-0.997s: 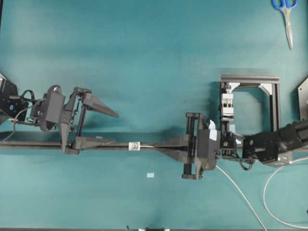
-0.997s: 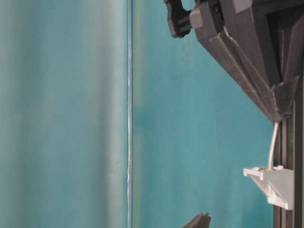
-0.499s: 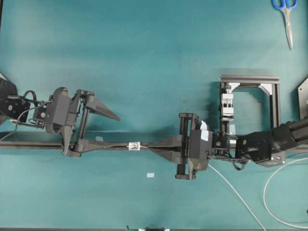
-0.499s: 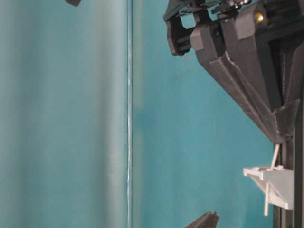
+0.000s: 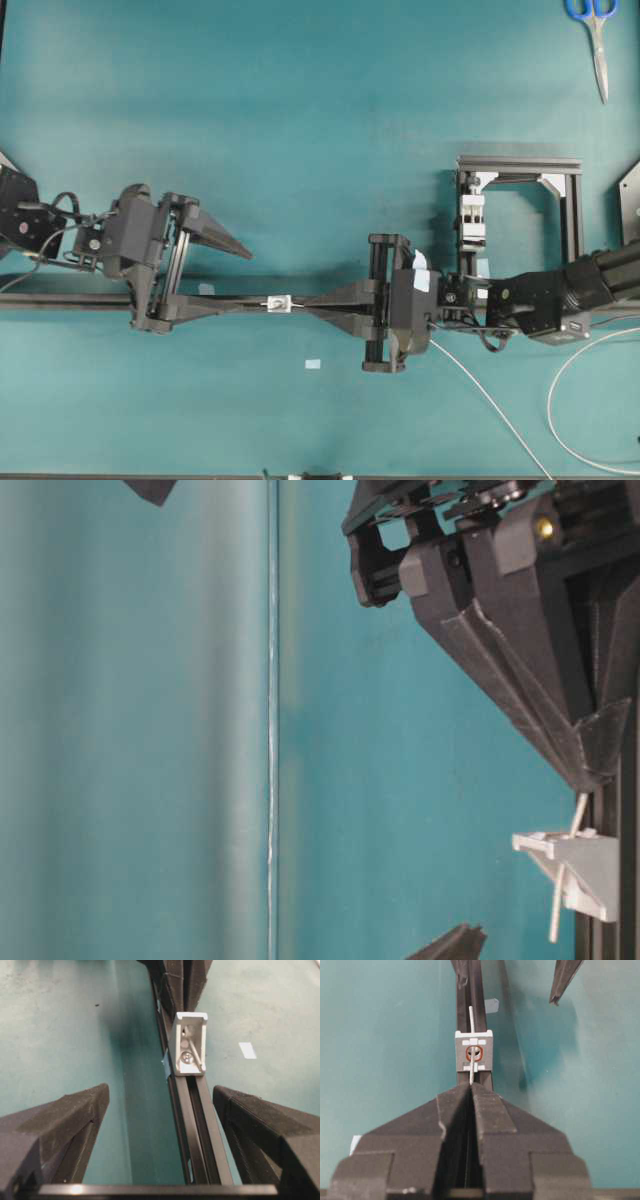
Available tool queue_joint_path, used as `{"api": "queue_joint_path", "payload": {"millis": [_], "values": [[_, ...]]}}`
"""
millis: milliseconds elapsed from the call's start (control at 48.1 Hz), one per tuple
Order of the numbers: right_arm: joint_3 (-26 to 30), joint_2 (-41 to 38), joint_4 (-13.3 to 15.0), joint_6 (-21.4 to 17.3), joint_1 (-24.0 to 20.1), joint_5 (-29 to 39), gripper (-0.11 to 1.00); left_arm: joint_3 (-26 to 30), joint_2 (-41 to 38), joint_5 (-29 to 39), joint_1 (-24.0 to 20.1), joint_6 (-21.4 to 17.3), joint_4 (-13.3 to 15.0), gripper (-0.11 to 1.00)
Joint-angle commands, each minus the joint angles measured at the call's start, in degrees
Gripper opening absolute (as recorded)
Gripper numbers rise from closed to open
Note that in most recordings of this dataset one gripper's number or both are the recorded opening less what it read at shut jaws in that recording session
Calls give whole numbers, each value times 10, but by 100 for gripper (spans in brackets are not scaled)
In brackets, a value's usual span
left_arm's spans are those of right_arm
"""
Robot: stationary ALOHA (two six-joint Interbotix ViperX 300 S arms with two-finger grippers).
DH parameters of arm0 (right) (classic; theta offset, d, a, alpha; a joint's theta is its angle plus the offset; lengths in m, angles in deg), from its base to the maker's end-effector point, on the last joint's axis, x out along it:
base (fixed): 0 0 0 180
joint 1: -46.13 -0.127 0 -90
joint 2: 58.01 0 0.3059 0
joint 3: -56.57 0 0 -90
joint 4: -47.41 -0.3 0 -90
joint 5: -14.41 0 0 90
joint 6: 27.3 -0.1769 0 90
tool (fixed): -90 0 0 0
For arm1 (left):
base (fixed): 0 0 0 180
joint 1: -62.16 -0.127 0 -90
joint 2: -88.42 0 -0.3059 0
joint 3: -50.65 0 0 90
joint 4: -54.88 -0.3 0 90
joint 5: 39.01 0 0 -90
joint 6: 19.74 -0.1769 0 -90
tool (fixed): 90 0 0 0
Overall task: Insert the wire into the hole on the left side and pull it with the left arm.
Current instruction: 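Push the wire tip leftward through the clip hole with the right gripper, then move the left gripper to the wire tip and close on it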
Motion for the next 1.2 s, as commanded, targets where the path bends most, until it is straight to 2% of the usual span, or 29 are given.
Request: {"api": "queue_joint_path", "payload": {"millis": [0, 353, 623, 852, 1184], "values": [[6, 4, 3, 1, 7, 4, -8, 15, 13, 14, 4, 0, -2, 62], [11, 4, 24, 1, 16, 11, -8, 32, 11, 40, 4, 2, -2, 62], [21, 4, 44, 1, 25, 33, -8, 34, 13, 40, 5, 22, -2, 62], [22, 5, 47, 1, 27, 34, -8, 37, 13, 46, 5, 68, -2, 61], [22, 5, 47, 1, 27, 38, -8, 40, 32, 67, 5, 69, -3, 61]]}}
